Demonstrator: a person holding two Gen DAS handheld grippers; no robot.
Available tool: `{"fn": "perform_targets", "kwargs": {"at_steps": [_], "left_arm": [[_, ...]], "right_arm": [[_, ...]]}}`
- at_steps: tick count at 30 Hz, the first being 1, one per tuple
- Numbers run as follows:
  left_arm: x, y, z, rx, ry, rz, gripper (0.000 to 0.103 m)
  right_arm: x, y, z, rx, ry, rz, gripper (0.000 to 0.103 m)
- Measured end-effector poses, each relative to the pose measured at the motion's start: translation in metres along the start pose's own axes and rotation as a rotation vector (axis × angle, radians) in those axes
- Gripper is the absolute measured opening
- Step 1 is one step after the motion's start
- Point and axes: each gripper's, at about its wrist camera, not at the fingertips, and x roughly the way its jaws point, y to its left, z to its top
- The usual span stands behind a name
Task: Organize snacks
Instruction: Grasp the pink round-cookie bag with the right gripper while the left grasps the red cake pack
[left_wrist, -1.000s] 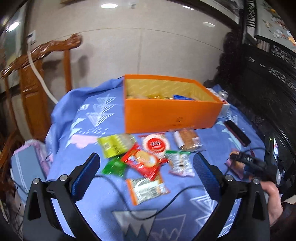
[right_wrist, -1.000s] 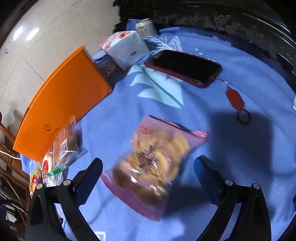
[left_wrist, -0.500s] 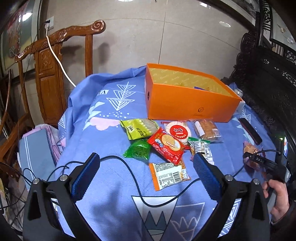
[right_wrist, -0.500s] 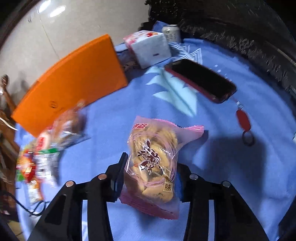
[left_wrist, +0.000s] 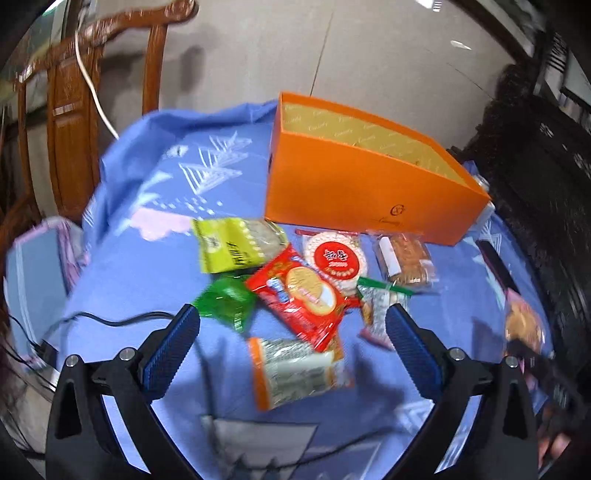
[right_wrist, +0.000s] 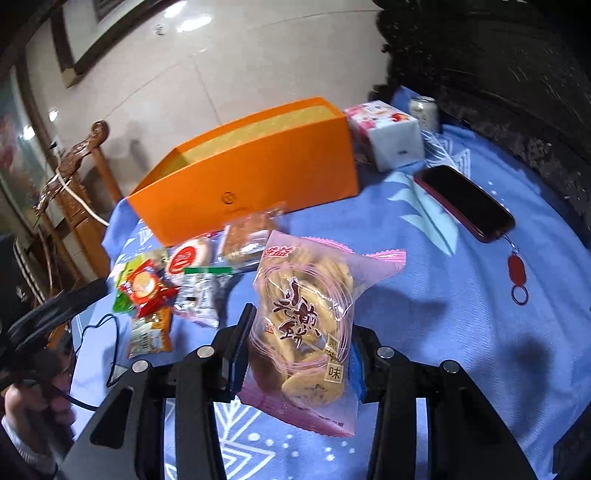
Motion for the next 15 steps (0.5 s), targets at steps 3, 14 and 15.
{"fn": "perform_targets", "kwargs": {"at_steps": [3, 14, 15], "left_arm": [[0.023, -0.006, 0.006, -0.065, 0.033, -0.005, 0.099], [0.080, -0.026, 0.003, -0.147, 0.146, 0.119, 0.075], [0.083, -0.028, 0.002, -0.143, 0.147, 0.128, 0.075]], "right_arm": [[0.001, 0.000, -0.001, -0.008, 0.005, 0.017, 0.044], [0.009, -0.011, -0.001, -0.031, 0.011, 0.049, 0.044], [0.011, -0.013, -0.001, -0.027, 0.016, 0.055, 0.044]]}}
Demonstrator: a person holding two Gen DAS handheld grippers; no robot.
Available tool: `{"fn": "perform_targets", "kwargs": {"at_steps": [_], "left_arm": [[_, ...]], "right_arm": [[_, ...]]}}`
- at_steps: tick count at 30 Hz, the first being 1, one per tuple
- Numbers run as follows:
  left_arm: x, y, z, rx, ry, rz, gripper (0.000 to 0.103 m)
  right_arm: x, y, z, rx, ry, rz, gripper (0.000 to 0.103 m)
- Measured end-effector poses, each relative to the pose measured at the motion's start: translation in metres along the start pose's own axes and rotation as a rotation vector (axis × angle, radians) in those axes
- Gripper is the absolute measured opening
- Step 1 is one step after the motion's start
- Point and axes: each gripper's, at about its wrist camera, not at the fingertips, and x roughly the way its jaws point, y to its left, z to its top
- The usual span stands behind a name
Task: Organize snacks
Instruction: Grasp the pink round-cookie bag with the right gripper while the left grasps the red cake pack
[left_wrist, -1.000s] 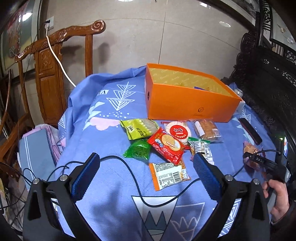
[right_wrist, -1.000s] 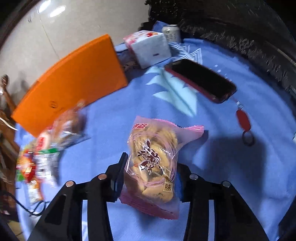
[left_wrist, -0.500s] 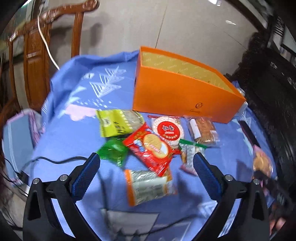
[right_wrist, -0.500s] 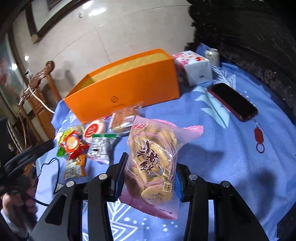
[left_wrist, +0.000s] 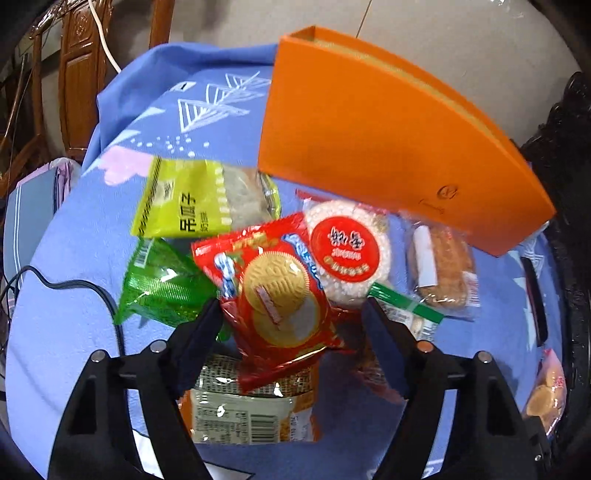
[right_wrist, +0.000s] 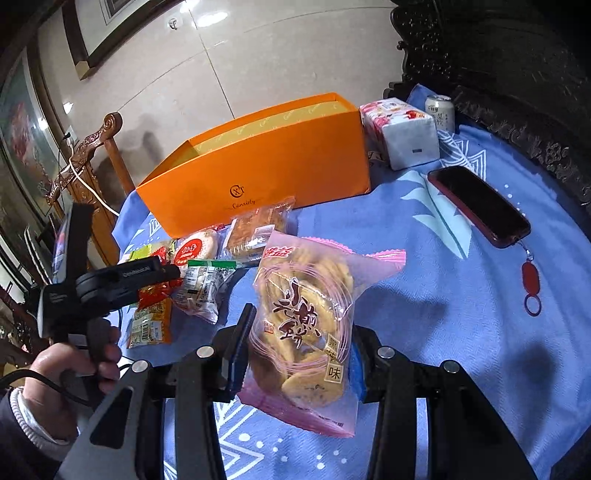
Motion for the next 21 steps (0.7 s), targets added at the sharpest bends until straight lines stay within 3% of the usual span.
{"fn": "perform_targets", "kwargs": {"at_steps": [2, 4, 6, 14, 21], "left_arm": [[0.003, -0.001, 0.000, 0.012, -0.007, 0.021, 0.068], [0.006, 0.001, 0.000, 0.017, -0.003, 0.028, 0.051], [0.005, 0.003, -0.002, 0.033, -0.015, 0.031, 0.045], [-0.010, 0.005, -0.010, 0.099, -0.054, 0.023, 0.044], [-0.065, 0.004, -0.013, 0.195, -0.160, 0.003, 0.044]], "right_arm": [[0.002, -0.003, 0.000, 0.004, 0.005, 0.011, 0.044], [0.004, -0.006, -0.001, 0.002, 0.006, 0.015, 0.044], [0.005, -0.010, -0.001, 0.006, 0.007, 0.020, 0.044], [0.001, -0.017, 0.001, 0.015, -0.010, 0.021, 0.044], [-0.011, -0.010, 0.011, -0.018, -0.057, 0.001, 0.044]]}}
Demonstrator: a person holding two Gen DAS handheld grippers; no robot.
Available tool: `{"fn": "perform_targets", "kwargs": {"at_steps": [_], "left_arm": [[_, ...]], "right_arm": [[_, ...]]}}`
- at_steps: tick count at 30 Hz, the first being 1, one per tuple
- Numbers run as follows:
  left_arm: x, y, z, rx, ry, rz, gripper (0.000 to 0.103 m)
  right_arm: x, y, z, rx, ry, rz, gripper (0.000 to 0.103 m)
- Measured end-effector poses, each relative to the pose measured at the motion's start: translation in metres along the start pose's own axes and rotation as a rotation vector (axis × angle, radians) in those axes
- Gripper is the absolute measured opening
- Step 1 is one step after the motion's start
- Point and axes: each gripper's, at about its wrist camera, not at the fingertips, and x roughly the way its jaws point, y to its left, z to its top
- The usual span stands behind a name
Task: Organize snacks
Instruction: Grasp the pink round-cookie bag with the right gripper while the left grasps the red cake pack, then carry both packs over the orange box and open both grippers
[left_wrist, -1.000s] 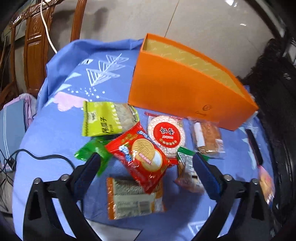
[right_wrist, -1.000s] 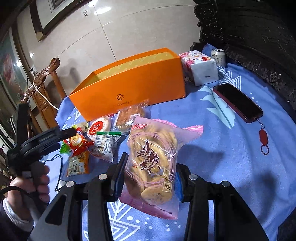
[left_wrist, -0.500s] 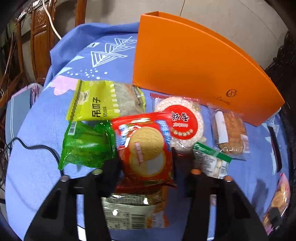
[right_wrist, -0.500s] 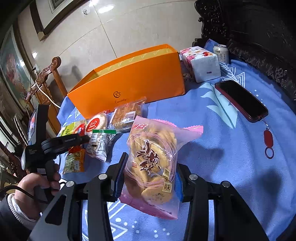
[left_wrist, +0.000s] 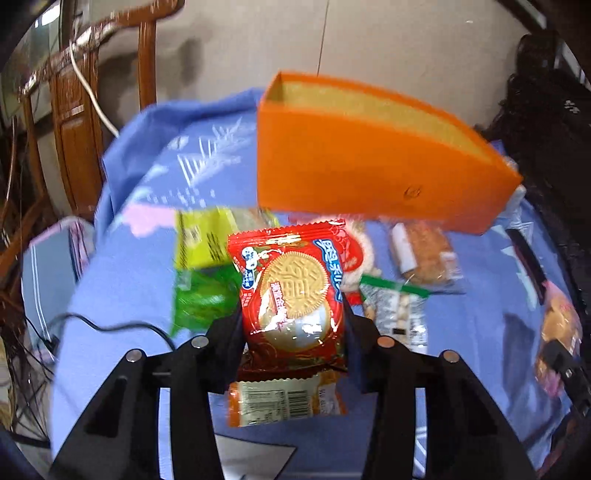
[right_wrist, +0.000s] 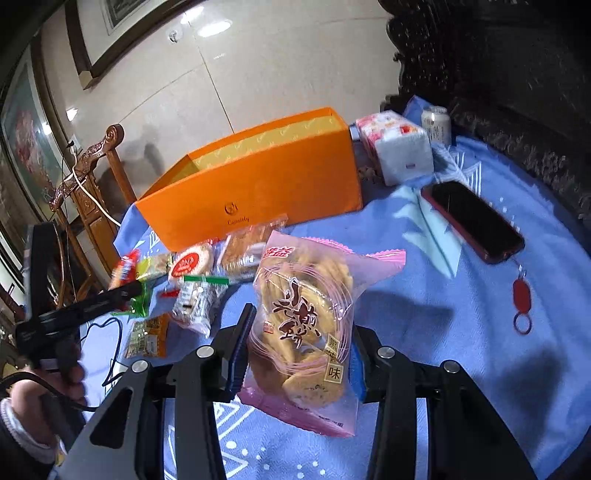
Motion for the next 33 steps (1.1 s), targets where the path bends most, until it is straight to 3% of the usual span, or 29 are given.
{"fn": "perform_targets", "kwargs": {"at_steps": [8, 16, 24, 32, 33], "left_arm": [[-0.069, 0.001, 0.053, 0.074, -0.184, -0.050, 0.044], [-0.093, -0.008, 0.126, 0.118, -0.294, -0.129, 0.044], [-0.073, -0.026, 0.193, 0.132, -0.326, -0.173, 0.044], [-0.014, -0.035, 0.243, 0.138, -0.278, -0.173, 0.045], [-0.008, -0.037, 0.247, 0.143, -0.263, -0.179, 0.057]], "right_arm": [[-0.021, 0.023, 0.054, -0.107, -0.130, 0.002, 0.044], [-0.025, 0.045, 0.128, -0.166, -0.230, 0.056, 0.044], [0.009, 0.061, 0.194, -0.176, -0.252, 0.066, 0.044], [0.062, 0.067, 0.233, -0.174, -0.233, 0.028, 0.046], [0.073, 0.067, 0.239, -0.175, -0.209, 0.020, 0.053]]}}
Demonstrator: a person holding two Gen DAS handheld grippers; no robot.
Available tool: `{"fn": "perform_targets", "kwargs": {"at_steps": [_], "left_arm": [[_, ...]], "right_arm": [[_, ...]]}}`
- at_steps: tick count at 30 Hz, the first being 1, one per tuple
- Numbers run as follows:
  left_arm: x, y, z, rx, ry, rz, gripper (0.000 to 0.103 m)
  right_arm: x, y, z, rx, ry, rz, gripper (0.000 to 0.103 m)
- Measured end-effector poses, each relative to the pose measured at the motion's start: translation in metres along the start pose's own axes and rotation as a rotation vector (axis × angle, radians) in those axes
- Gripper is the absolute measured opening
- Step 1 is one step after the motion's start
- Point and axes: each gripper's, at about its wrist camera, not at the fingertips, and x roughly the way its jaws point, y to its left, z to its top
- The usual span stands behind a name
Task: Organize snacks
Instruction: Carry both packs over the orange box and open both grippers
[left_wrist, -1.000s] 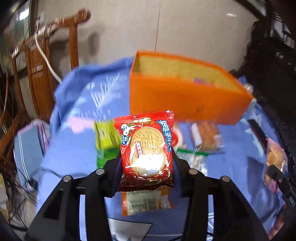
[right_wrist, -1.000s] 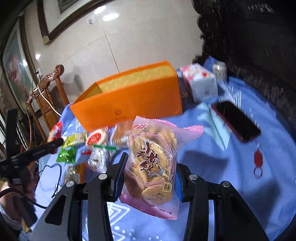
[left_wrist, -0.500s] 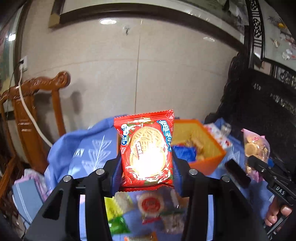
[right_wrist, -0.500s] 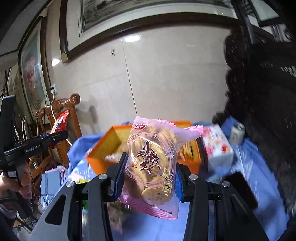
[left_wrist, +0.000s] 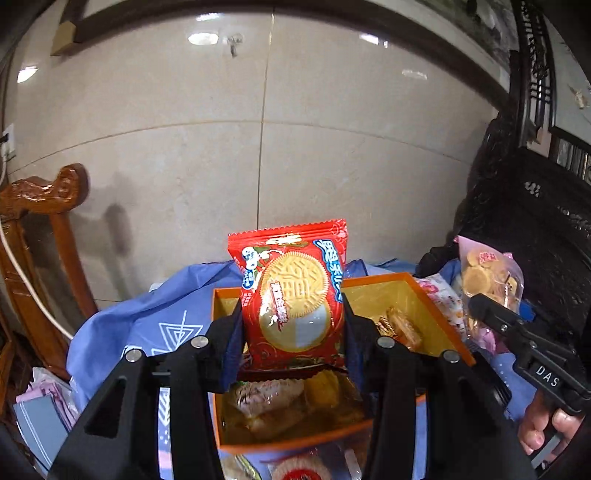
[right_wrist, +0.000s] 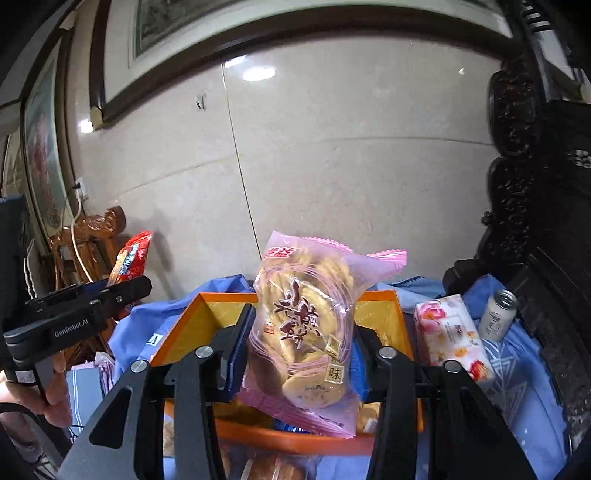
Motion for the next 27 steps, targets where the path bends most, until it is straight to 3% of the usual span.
{"fn": "perform_targets", "kwargs": {"at_steps": [1, 2, 4, 8, 18, 27], "left_arm": [[0.009, 0.001, 0.003, 0.000, 0.020, 0.000, 0.092], [0.012, 0.003, 0.003, -0.009, 0.017, 0.033, 0.098], [0.009, 0.007, 0.002, -0.018, 0.003, 0.077, 0.099], [-0.021, 0.013, -0.019, -0.005, -0.037, 0.044, 0.099], [-0.087, 0.015, -0.098, -0.036, -0.012, 0.072, 0.099], [-0.115, 0.010, -0.177, -0.035, 0.030, 0.097, 0.099]], "right_arm": [[0.011, -0.001, 0.002, -0.003, 0.034, -0.019, 0.078], [0.017, -0.002, 0.003, 0.000, 0.053, -0.044, 0.088], [0.014, -0.005, -0.001, 0.035, 0.057, -0.065, 0.092], [-0.005, -0.003, -0.018, 0.032, 0.067, -0.014, 0.092], [-0.050, 0.018, -0.081, 0.035, 0.135, 0.011, 0.092], [-0.052, 0.024, -0.153, 0.101, 0.265, -0.008, 0.092]]}}
